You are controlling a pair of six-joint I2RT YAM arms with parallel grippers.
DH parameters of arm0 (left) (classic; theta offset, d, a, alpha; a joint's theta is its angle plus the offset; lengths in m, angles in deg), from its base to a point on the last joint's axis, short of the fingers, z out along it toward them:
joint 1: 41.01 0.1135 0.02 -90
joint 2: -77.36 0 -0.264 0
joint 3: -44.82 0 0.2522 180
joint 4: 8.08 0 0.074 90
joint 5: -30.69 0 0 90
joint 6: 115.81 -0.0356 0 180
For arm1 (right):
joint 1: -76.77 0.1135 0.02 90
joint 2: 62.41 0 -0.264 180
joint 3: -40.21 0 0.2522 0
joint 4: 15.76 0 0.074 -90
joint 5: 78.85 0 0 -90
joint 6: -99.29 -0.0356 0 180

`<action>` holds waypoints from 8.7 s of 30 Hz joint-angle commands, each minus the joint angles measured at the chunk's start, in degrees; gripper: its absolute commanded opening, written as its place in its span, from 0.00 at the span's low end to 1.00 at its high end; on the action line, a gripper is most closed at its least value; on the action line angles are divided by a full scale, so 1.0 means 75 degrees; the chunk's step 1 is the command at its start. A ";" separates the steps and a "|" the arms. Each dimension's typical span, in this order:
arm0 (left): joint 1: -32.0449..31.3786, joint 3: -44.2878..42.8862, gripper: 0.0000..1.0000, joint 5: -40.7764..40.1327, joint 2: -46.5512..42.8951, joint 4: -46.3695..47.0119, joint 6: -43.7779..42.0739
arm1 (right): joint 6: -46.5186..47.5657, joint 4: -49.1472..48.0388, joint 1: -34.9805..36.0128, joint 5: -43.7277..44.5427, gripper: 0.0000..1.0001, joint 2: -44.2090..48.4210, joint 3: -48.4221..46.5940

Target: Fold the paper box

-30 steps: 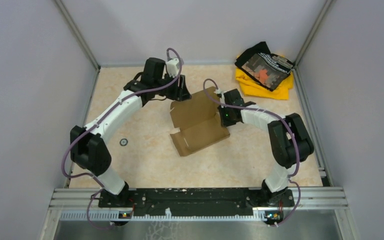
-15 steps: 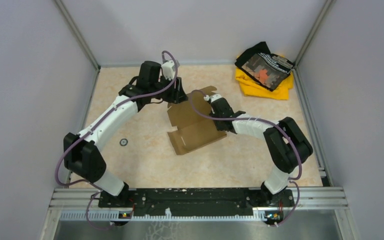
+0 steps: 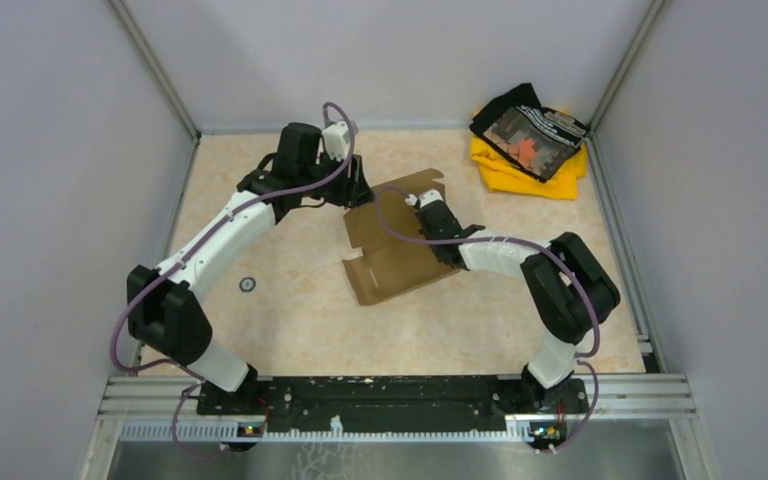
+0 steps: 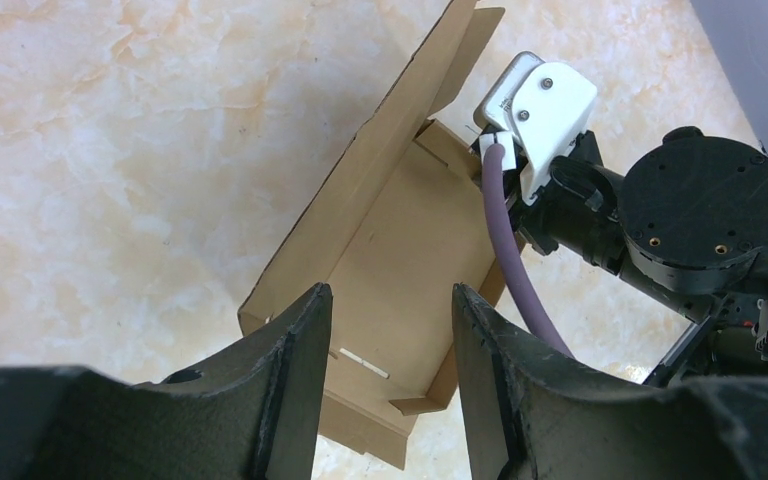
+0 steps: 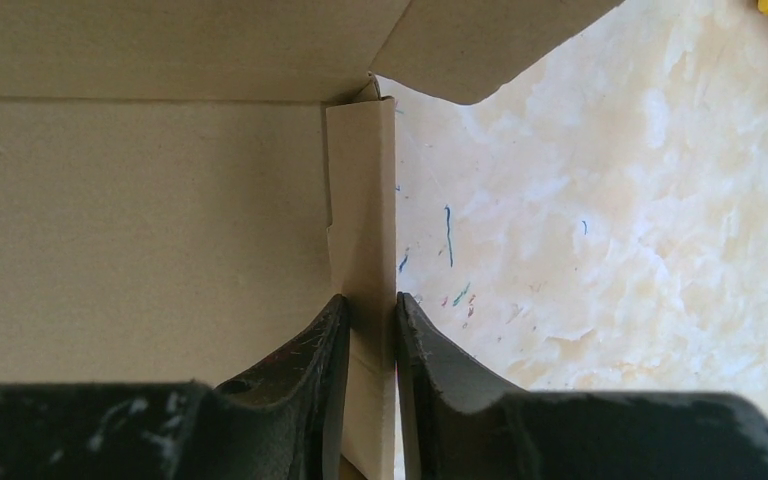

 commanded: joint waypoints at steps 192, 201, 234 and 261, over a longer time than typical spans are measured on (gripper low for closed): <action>0.0034 0.4988 0.40 -0.0249 0.0698 0.5342 0.4511 | -0.1463 -0.0249 -0.0363 -0.0353 0.05 -0.0053 0.0067; -0.0161 0.4641 0.40 -0.0447 0.0788 0.4999 0.4373 | -0.1440 -0.0263 -0.0361 -0.0385 0.05 -0.0087 0.0059; -0.1579 0.2394 0.39 -0.3019 0.2075 0.1454 0.2786 | -0.1591 -0.0463 -0.0369 -0.0541 0.05 -0.0094 0.0227; -0.2244 0.0830 0.15 -0.5359 0.3144 -0.0235 0.2028 | -0.2351 -0.1051 -0.0348 -0.1762 0.12 0.1183 0.1256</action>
